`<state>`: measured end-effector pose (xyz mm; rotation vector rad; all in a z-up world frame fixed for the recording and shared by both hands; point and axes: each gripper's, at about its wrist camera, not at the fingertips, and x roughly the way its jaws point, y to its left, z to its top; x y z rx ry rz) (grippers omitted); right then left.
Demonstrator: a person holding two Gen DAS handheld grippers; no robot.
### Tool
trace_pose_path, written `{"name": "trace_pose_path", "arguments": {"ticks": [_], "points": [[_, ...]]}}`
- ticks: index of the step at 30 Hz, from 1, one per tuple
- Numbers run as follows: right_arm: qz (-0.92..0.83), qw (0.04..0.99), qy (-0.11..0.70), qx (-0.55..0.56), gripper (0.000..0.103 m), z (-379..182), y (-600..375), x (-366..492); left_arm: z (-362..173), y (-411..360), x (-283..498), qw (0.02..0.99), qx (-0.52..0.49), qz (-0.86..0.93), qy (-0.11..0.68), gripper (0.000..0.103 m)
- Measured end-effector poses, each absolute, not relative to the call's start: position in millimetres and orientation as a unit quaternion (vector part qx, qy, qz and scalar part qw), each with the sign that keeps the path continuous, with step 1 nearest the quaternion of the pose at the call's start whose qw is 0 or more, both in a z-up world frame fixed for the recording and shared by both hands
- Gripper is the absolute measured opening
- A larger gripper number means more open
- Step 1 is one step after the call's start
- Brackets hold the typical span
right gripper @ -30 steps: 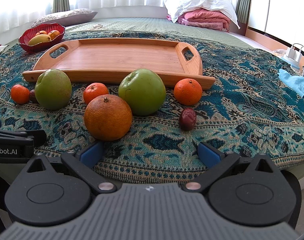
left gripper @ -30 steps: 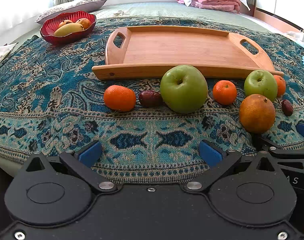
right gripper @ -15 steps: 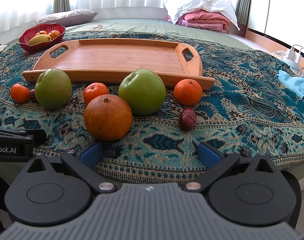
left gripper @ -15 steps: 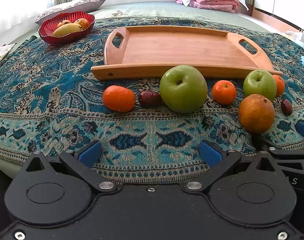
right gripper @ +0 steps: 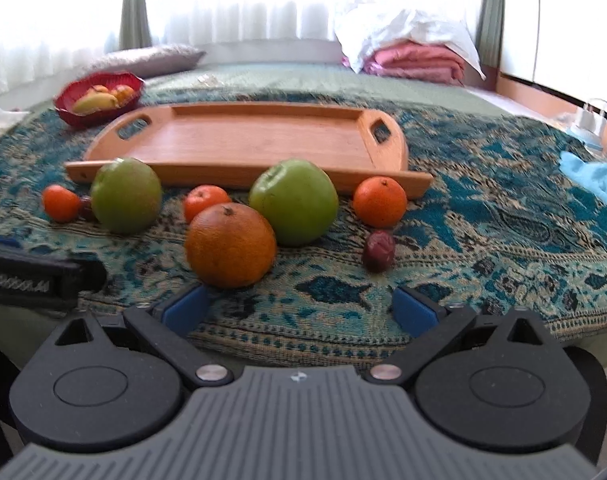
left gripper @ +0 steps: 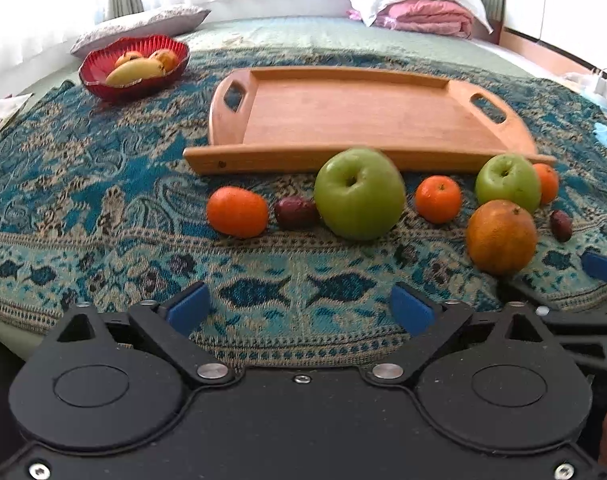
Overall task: Organize fruits
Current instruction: 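Lower the left tool onto the green apple while the right tool approaches the large orange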
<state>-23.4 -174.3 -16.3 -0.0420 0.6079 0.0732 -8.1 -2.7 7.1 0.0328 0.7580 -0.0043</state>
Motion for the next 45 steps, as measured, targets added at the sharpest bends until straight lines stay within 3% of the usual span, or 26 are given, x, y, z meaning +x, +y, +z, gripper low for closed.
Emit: {"name": "trace_pose_path", "arguments": {"ticks": [14, 22, 32, 36, 45], "points": [[0.086, 0.967, 0.240, -0.014, 0.085, -7, -159, -28, 33, -17, 9, 0.955, 0.029, -0.039, 0.292, 0.090], [0.085, 0.968, 0.235, 0.002, 0.068, -7, -160, -26, 28, -11, 25, 0.954, -0.011, -0.055, 0.293, 0.074], [0.093, 0.967, 0.238, 0.013, 0.065, -11, -159, -23, 16, -15, 31, 0.953, -0.003, -0.068, 0.297, 0.069], [0.098, 0.966, 0.240, 0.009, 0.065, -13, -157, -22, 14, -19, 32, 0.952, 0.000, -0.075, 0.296, 0.061], [0.098, 0.964, 0.245, 0.013, 0.063, -17, -156, -19, 8, -23, 36, 0.953, 0.008, -0.074, 0.294, 0.060]]}}
